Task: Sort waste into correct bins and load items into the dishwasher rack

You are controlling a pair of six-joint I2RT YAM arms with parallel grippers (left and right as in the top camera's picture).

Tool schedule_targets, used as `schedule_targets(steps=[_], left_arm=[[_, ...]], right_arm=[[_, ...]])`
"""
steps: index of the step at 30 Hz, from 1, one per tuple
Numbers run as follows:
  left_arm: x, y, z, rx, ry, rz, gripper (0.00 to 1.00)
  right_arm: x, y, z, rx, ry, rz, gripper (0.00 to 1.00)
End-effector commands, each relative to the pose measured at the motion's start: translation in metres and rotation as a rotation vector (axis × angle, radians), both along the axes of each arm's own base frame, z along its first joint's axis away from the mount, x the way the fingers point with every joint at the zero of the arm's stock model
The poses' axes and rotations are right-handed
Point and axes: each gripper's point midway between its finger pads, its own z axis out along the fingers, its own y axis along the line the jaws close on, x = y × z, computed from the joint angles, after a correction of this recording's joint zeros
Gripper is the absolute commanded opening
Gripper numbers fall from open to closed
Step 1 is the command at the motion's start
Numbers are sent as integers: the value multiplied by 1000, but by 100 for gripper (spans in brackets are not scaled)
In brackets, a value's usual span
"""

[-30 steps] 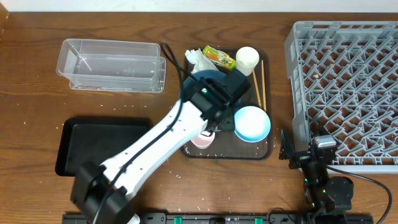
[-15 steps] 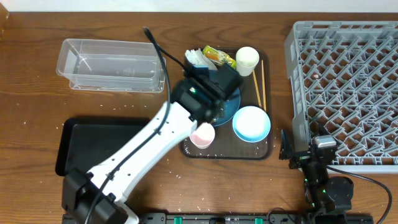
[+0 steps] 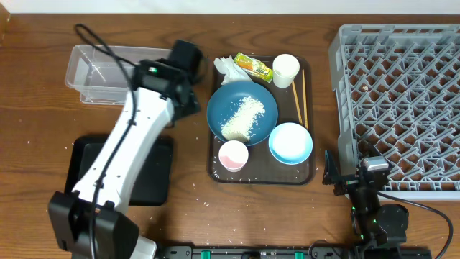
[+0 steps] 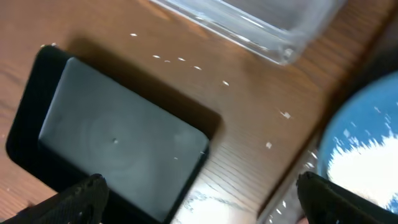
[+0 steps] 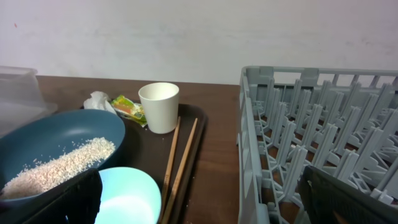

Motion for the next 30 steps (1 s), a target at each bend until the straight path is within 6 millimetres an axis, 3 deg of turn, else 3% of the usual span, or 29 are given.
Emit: schedule_targets(steps=[1,18,20,24,30], left_arm=[[-4,18,3,-9,10,43,100],[-30,113,-5,-131,83,398,99],[-33,123,-5,-132,81,430,99],[-36,134,-5,-133,78,467,99],[-37,136,-5,-133,77,473,99]], right_arm=[[0,-4,0,-15,-3,-14,99],[0,-4,0,-15,-6,-15,99],[-1,5,18,56,-65,35,99],[-17,46,45,330,-84,294,99],[-26,46,87,427,-224,338,99]])
